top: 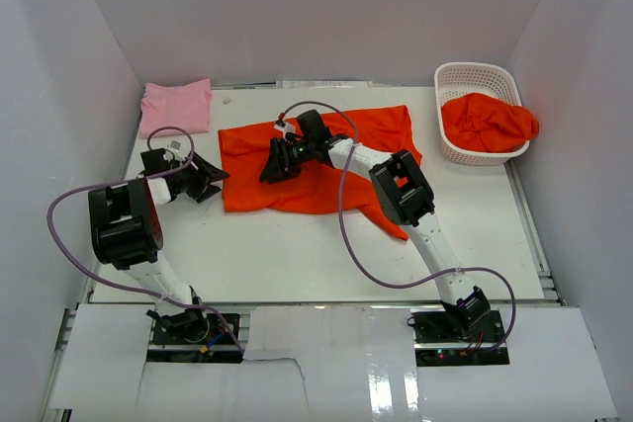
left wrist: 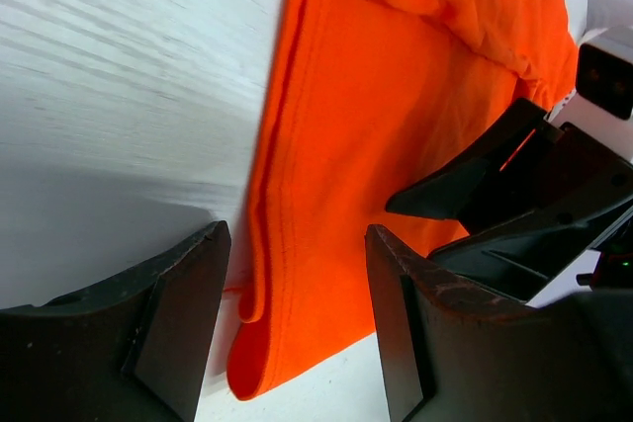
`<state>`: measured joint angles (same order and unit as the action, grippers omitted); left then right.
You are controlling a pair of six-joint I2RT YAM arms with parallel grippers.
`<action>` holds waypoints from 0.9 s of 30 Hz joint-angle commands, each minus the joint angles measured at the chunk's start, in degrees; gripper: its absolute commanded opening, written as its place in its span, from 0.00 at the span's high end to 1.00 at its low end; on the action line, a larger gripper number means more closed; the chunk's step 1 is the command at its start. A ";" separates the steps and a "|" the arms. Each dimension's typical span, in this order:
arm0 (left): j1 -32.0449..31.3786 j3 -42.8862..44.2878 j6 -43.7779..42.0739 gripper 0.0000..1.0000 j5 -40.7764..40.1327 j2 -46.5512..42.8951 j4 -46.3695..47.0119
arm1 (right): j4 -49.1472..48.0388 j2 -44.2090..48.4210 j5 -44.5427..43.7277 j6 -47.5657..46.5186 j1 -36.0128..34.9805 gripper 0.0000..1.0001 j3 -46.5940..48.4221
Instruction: Fold and stack the t-shirts
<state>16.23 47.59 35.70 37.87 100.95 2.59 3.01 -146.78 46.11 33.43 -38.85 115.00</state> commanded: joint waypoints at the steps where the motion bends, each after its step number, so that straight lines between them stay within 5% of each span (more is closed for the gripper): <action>1: -1.90 -0.40 -1.25 0.32 -0.34 -0.14 0.05 | 0.33 -1.05 -3.39 -1.79 -0.44 0.41 -0.47; 13: -3.40 0.31 -3.53 0.32 0.71 -0.57 -5.40 | 0.33 -0.70 -4.01 -2.14 -0.44 0.41 -1.80; 27: -3.40 -4.88 -4.24 0.32 12.66 -7.52 -8.12 | 1.91 -0.96 -3.83 -2.49 -0.09 0.41 -2.24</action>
<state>13.08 43.51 32.75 45.91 96.64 -4.16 1.96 -146.78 45.60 33.04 -39.03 114.52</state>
